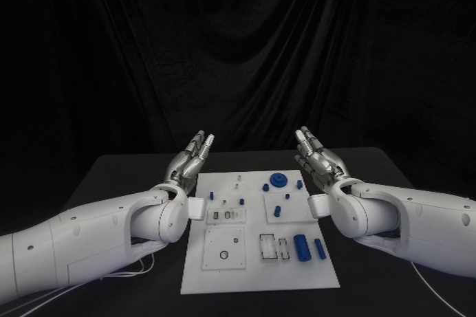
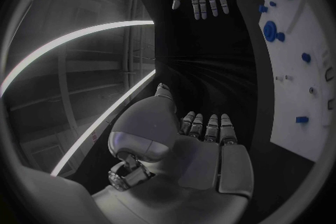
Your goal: Assemble the parts on the task board
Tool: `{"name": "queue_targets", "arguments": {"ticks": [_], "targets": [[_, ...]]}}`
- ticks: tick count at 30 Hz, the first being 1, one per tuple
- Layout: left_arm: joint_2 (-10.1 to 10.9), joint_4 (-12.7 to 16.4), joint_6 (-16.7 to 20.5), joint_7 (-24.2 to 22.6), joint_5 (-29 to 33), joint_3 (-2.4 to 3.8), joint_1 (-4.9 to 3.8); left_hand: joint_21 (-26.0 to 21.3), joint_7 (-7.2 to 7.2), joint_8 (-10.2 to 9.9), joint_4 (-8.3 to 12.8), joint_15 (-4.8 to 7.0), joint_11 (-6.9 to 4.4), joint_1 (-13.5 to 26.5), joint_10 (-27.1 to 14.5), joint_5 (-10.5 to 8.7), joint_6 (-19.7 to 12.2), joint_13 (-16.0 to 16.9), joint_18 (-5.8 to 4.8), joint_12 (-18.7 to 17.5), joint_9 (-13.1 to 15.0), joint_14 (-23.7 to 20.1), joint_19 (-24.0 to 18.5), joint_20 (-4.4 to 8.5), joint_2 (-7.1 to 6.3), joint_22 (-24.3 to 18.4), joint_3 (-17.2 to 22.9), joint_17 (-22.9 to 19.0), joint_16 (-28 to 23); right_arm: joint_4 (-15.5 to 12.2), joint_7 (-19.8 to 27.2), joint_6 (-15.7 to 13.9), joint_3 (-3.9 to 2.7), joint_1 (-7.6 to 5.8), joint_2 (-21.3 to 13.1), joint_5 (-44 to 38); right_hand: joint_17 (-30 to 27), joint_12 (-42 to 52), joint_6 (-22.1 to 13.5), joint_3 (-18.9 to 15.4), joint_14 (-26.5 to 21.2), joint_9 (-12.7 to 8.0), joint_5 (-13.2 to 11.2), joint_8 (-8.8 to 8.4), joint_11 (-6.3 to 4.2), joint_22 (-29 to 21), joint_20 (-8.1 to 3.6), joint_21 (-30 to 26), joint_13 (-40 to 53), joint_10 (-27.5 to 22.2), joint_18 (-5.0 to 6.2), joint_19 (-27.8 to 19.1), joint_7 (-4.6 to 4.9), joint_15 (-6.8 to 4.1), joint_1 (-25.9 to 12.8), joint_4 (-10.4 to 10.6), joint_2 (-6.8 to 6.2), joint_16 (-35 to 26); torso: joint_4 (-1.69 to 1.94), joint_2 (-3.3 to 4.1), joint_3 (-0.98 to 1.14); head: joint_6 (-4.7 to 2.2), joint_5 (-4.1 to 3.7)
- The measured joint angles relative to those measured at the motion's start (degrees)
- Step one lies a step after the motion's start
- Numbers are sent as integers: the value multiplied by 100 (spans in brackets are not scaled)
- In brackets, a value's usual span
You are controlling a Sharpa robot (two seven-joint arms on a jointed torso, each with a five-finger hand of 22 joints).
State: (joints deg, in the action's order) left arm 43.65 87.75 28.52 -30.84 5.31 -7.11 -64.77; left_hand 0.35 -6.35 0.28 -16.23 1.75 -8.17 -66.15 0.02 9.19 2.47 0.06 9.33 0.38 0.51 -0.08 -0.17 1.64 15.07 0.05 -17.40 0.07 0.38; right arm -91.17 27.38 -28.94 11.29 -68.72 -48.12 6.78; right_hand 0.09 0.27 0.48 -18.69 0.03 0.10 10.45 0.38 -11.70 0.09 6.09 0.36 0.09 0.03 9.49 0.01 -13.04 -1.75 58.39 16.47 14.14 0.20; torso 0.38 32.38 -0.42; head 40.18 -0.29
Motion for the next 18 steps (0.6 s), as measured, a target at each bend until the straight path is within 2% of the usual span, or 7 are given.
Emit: {"name": "queue_targets", "arguments": {"ticks": [3, 7, 9, 13, 16, 17, 18], "targets": [[-28, -52, -530, -97, 183, -161, -110, 0, -31, 22, -52, 0, 0, -246, 0, 34, 31, -1, 0, 0, 10, 0, 28, -28, 48, 0, -52, -1, 0, -27, -68, 411, 153, -123, -50, 178, 0, 0, 0, -22, 0, 0, 17, 0, 1, 0, 16, 0, 0, -1, -5, 1, 0, 0, 73, 22, 20, 0, 2, 2, -1, 2, 0], [-59, -101, -1120, -208, 389, -310, -223, 0, -12, 22, -52, 0, 2, -252, -2, 34, 50, -1, 0, 0, 11, 0, 14, -78, 43, 0, -52, -2, 0, -43, -131, 779, 257, -213, -86, 339, 0, 0, 2, -21, 0, 0, 17, 0, 1, 0, 16, 0, 0, -1, -5, 1, 1, 0, 73, 21, 20, 0, 2, 4, -2, 3, 1], [-74, -126, -1462, -275, 507, -380, -278, 0, 44, 22, -52, 0, 69, -283, -6, 34, 106, -1, 0, 0, 16, 0, 20, -128, 74, 0, -52, -2, 0, -48, -165, 956, 285, -241, -98, 416, 0, 0, 32, -21, 0, 1, 17, 0, 18, 0, 16, 0, 0, 8, -5, 1, 32, 0, 73, 21, 20, 0, 2, 4, -2, 3, 1], [-88, -156, -1939, -380, 672, -461, -338, 0, 105, 22, -52, -1, 125, -253, 0, 34, 124, -1, -1, 0, 17, 0, 31, -178, 105, 1, -52, -2, 0, -53, -207, 1140, 289, -247, -100, 504, 0, 0, 32, -21, 0, 1, 17, 0, 83, 0, 16, 0, 0, -6, -5, 1, 32, 0, 90, 21, 36, 0, 2, 4, -2, 3, 1], [-95, -170, -2223, -446, 772, -493, -366, 0, 127, 31, -54, -1, 190, -277, -2, 229, 145, 0, -2, 0, 21, 0, 18, -403, 129, 1, 86, -1, 0, -54, -228, 1225, 290, -248, -100, 553, 0, 0, 39, -21, 0, 9, 17, 0, 127, 0, 16, 0, 0, -3, -6, 1, 66, 0, 103, 21, 49, 0, 2, 4, -2, 3, 1], [-86, -173, -2308, -469, 800, -496, -370, 0, 213, 62, -58, -34, 273, -288, -2, 348, 212, 0, -1, 0, 34, 2, 19, -503, 140, 1, 147, -1, 0, -51, -236, 1254, 290, -248, -103, 568, 0, 0, 53, -21, 0, 13, 17, 0, 170, 0, 16, 0, 0, -3, -6, 1, 164, 0, 103, 21, 49, 0, 2, 4, -2, 3, 1], [-32, -159, -2362, -487, 785, -496, -370, 0, 332, 91, -60, -126, 396, -297, 21, 477, 301, 0, 0, 0, 50, 7, 19, -584, 149, 1, 213, -1, 0, -43, -256, 1320, 290, -254, -127, 574, 0, 0, 70, -21, 0, 16, 17, 0, 169, 0, 16, 0, 0, -2, -5, 1, 261, 1, 103, 21, 49, 0, 0, 7, -2, 76, -1]]}}
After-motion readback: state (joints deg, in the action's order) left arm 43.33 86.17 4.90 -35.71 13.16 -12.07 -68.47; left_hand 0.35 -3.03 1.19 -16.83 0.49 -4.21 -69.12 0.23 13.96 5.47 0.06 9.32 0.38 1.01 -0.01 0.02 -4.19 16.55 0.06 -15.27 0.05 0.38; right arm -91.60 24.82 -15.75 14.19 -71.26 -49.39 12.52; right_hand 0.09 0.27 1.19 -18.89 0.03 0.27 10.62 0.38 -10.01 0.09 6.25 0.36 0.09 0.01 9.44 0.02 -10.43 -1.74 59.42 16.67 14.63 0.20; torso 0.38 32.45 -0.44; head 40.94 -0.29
